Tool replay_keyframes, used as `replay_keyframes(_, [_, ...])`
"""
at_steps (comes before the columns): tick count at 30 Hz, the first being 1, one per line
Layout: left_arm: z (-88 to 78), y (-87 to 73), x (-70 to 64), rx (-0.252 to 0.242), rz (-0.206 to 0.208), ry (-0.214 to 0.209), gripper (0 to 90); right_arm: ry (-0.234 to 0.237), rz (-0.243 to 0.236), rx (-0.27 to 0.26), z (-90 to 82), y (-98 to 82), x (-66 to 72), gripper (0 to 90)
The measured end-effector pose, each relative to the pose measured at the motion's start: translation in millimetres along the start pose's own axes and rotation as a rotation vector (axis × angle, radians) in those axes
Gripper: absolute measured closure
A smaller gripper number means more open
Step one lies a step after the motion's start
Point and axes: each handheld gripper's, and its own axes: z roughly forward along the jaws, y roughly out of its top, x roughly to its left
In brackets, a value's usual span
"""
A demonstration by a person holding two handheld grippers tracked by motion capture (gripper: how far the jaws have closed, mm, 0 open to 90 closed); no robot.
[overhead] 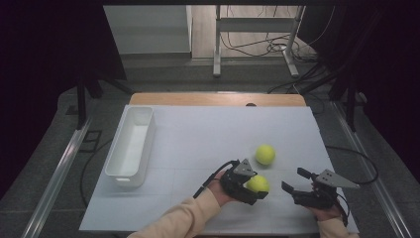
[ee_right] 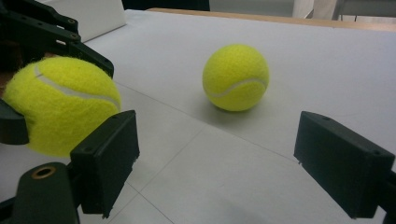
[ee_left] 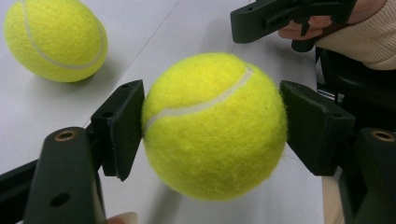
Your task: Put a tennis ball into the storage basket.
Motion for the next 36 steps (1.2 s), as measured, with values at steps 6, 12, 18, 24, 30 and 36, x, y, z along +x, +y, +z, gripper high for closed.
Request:
replay_keyframes(6, [-10.0,0.1,2.8,-0.011,0.000,0.015,27.1,0.002,-0.002,0.003,-0.5,-0.1,0.0,14.4])
replay_keyframes(12, [-20.0,-1.1,5.9,-0.028,-0.011,0.029,27.1,0.002,-0.007,0.004,-0.7,0.0,0.6,14.4])
replay_keyframes(18, [-27.4,-1.6,9.0,-0.037,-0.020,0.038,27.1,0.001,-0.011,0.005,-0.7,0.0,0.8,14.4])
replay_keyframes(24, [-30.8,-2.2,10.7,-0.036,-0.022,0.047,27.1,0.002,-0.011,0.004,-1.2,0.1,0.8,14.4])
replay_keyframes(30, [-34.9,-1.6,11.9,-0.045,-0.032,0.047,27.1,0.002,-0.012,0.003,-1.4,0.1,0.8,14.4])
replay_keyframes(36, [-42.9,0.2,15.1,-0.058,-0.033,0.058,27.1,0.003,-0.013,0.006,-1.0,0.0,0.9,14.5])
